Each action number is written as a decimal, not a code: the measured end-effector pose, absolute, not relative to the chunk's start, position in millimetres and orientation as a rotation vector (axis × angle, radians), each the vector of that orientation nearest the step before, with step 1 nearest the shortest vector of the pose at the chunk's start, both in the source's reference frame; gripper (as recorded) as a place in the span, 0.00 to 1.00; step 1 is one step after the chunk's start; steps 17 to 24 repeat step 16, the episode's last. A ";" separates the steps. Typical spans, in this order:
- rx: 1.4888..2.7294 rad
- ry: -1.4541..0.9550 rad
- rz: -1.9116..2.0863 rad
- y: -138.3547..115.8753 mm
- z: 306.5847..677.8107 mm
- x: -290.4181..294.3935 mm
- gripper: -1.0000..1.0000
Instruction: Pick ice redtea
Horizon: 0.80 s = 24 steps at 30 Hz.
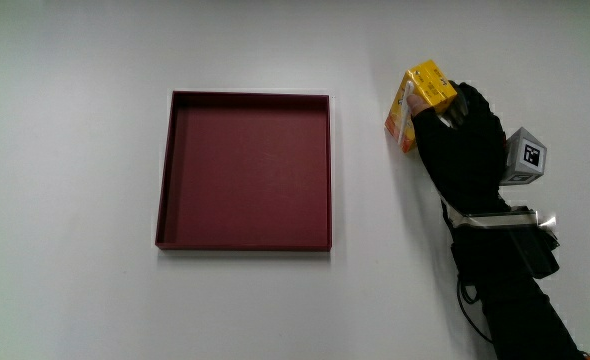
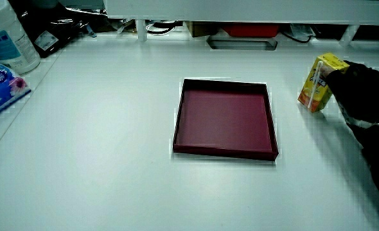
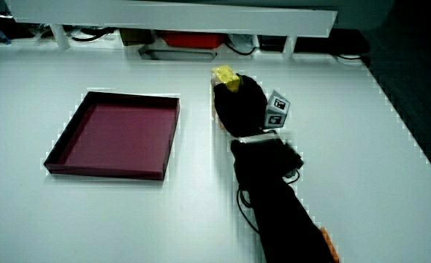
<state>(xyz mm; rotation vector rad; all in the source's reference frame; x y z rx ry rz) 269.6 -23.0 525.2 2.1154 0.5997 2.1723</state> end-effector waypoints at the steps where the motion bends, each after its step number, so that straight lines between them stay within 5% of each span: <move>1: 2.122 0.589 2.165 -23.6 520.5 267.8 1.00; 16: 2.002 0.161 2.217 -31.1 468.2 215.9 1.00; 24: 2.002 0.161 2.217 -31.1 468.2 215.9 1.00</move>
